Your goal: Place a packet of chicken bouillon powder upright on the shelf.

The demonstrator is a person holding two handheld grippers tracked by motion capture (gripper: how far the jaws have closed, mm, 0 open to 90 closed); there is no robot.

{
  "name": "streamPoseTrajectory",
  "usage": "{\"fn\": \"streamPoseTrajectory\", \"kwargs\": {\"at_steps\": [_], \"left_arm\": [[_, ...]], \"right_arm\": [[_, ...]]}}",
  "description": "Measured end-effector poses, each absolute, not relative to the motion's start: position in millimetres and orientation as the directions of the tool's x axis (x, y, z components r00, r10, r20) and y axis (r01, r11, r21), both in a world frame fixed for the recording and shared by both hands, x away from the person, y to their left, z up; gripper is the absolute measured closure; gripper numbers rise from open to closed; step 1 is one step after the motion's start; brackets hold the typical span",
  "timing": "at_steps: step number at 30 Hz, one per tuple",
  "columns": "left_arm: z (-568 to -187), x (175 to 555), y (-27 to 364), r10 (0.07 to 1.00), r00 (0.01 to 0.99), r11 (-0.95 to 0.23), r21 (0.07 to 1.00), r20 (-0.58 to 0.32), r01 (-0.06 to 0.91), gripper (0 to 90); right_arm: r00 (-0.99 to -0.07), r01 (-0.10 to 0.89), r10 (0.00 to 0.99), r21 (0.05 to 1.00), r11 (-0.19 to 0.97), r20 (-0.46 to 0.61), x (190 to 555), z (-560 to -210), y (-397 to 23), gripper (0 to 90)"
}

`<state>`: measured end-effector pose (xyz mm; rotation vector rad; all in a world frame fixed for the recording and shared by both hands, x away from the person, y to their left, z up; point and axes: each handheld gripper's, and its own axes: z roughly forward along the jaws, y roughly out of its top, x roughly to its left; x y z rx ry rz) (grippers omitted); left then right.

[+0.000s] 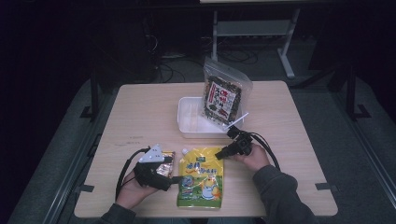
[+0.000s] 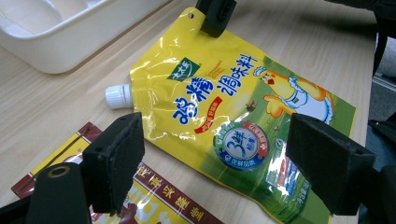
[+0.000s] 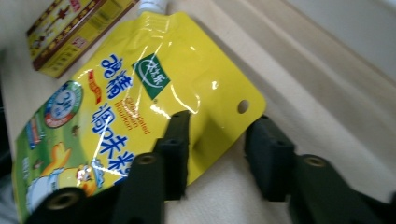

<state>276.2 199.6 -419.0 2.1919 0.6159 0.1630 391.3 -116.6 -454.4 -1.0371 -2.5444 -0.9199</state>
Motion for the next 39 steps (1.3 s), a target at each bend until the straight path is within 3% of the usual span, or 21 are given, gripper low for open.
{"fn": "streamPoseTrajectory", "kwargs": {"at_steps": [9, 39], "left_arm": [[-421, 277, 201, 0.486, 0.869, -0.533, 0.756, -0.095, 0.381, 19.1], [-434, 280, 190, 0.454, 0.877, -0.531, 0.741, -0.160, 0.410, 18.0]], "right_arm": [[-0.720, 0.694, 0.509, 0.474, 0.542, 0.472, 390, -451, -119, 88.6], [-0.779, 0.619, 0.460, 0.639, 0.457, 0.426, 357, -392, -140, 89.5]]}}
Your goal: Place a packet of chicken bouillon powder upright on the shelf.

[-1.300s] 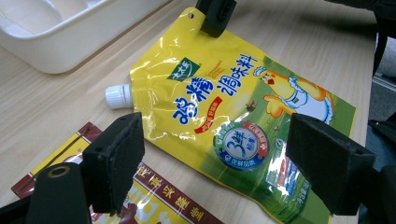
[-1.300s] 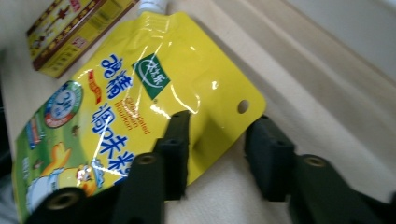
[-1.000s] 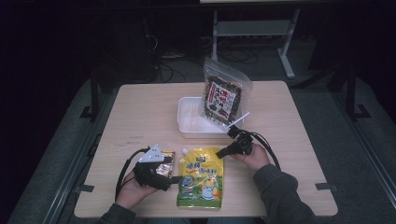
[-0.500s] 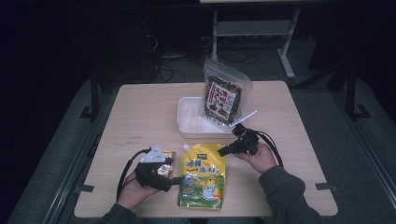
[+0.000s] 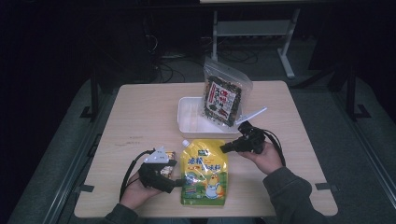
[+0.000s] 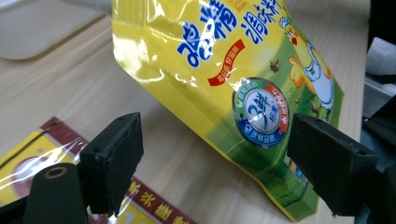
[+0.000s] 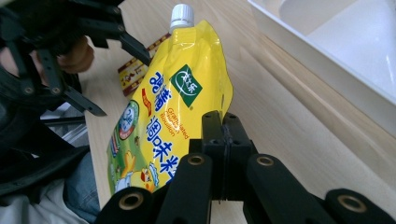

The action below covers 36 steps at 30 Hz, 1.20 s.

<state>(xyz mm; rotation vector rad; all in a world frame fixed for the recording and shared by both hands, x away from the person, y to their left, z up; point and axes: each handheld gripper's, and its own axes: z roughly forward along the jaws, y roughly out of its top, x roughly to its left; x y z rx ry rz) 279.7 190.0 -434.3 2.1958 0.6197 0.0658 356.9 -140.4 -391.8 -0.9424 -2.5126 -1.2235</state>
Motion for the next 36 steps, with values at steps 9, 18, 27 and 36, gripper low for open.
{"fn": "streamPoseTrajectory", "kwargs": {"at_steps": [9, 18, 27, 36], "left_arm": [[-440, 282, 181, 0.389, 0.888, -0.536, 0.724, -0.245, 0.434, 26.6], [-442, 285, 183, 0.313, 0.894, -0.510, 0.737, -0.320, 0.443, 46.3], [-437, 285, 189, 0.263, 0.899, -0.478, 0.761, -0.351, 0.438, 70.4], [-432, 284, 192, 0.238, 0.908, -0.463, 0.782, -0.344, 0.417, 79.9]], "right_arm": [[-0.807, 0.577, 0.439, 0.684, 0.445, 0.395, 349, -373, -142, 89.5], [-0.825, 0.550, 0.416, 0.713, 0.435, 0.382, 344, -361, -140, 89.4], [-0.840, 0.529, 0.394, 0.726, 0.439, 0.374, 341, -352, -141, 89.4], [-0.871, 0.488, 0.322, 0.731, 0.477, 0.372, 340, -339, -141, 82.2]]}}
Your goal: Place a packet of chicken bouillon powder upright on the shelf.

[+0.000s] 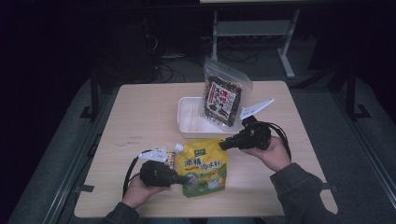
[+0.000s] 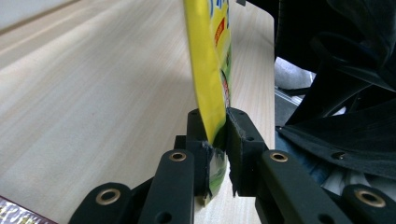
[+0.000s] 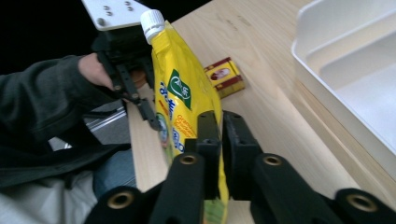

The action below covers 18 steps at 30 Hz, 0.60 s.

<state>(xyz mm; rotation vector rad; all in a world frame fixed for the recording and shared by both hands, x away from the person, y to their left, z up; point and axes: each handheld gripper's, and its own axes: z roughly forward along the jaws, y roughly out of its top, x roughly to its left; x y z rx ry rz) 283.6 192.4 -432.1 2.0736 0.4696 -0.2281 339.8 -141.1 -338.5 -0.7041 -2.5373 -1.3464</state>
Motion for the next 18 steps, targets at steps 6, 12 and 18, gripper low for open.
{"fn": "streamPoseTrajectory", "kwargs": {"at_steps": [6, 12, 18], "left_arm": [[-430, 282, 191, 0.227, 0.917, -0.474, 0.786, -0.327, 0.398, 80.2], [-429, 281, 190, 0.225, 0.921, -0.480, 0.786, -0.319, 0.390, 80.1], [-429, 281, 189, 0.229, 0.922, -0.485, 0.785, -0.313, 0.387, 80.1]], "right_arm": [[-0.888, 0.459, 0.279, 0.728, 0.510, 0.364, 343, -326, -132, 73.4], [-0.902, 0.431, 0.240, 0.696, 0.574, 0.360, 347, -320, -116, 73.4], [-0.914, 0.400, 0.212, 0.678, 0.616, 0.347, 347, -318, -104, 74.3]]}}
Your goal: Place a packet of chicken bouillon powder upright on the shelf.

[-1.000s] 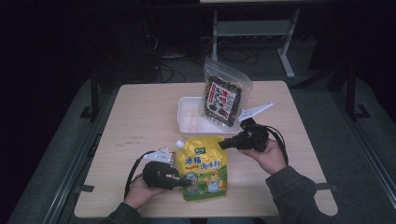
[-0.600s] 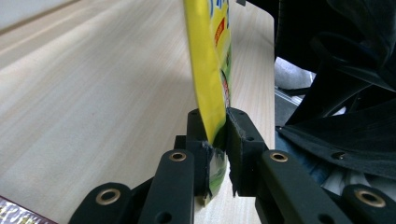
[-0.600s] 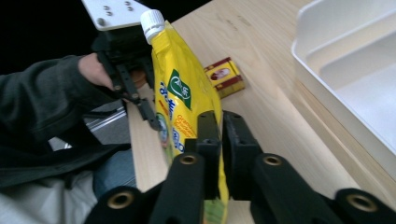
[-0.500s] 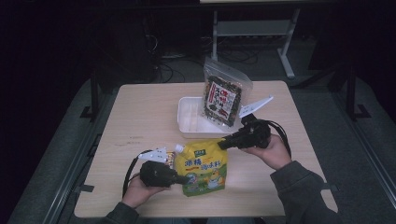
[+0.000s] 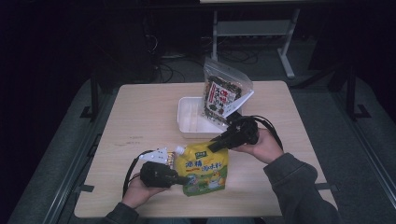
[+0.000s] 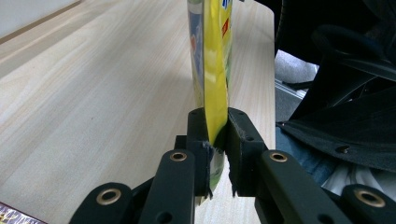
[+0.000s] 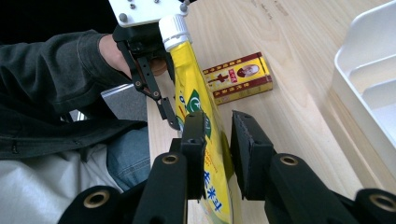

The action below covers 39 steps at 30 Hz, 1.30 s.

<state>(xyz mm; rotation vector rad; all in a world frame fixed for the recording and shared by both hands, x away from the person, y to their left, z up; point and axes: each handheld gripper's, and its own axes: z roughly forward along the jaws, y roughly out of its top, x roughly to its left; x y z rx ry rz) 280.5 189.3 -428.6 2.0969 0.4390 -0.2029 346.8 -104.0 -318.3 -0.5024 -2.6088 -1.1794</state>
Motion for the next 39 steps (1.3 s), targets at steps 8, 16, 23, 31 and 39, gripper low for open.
{"fn": "streamPoseTrajectory", "kwargs": {"at_steps": [8, 16, 23, 31, 39], "left_arm": [[-428, 280, 189, 0.229, 0.922, -0.485, 0.785, -0.311, 0.385, 80.1], [-428, 280, 188, 0.226, 0.924, -0.489, 0.784, -0.309, 0.382, 80.1], [-427, 280, 188, 0.227, 0.924, -0.488, 0.785, -0.307, 0.380, 80.1], [-426, 279, 189, 0.234, 0.924, -0.484, 0.788, -0.303, 0.381, 78.1], [-426, 280, 188, 0.229, 0.924, -0.487, 0.786, -0.305, 0.380, 79.8]], "right_arm": [[-0.912, 0.402, 0.210, 0.664, 0.631, 0.353, 349, -321, -99, 74.5], [-0.917, 0.387, 0.203, 0.648, 0.655, 0.343, 348, -317, -94, 76.3], [-0.918, 0.383, 0.199, 0.637, 0.669, 0.343, 347, -317, -92, 79.6], [-0.922, 0.371, 0.196, 0.623, 0.689, 0.334, 346, -315, -91, 83.9], [-0.923, 0.363, 0.183, 0.604, 0.709, 0.340, 344, -314, -92, 85.1]]}}
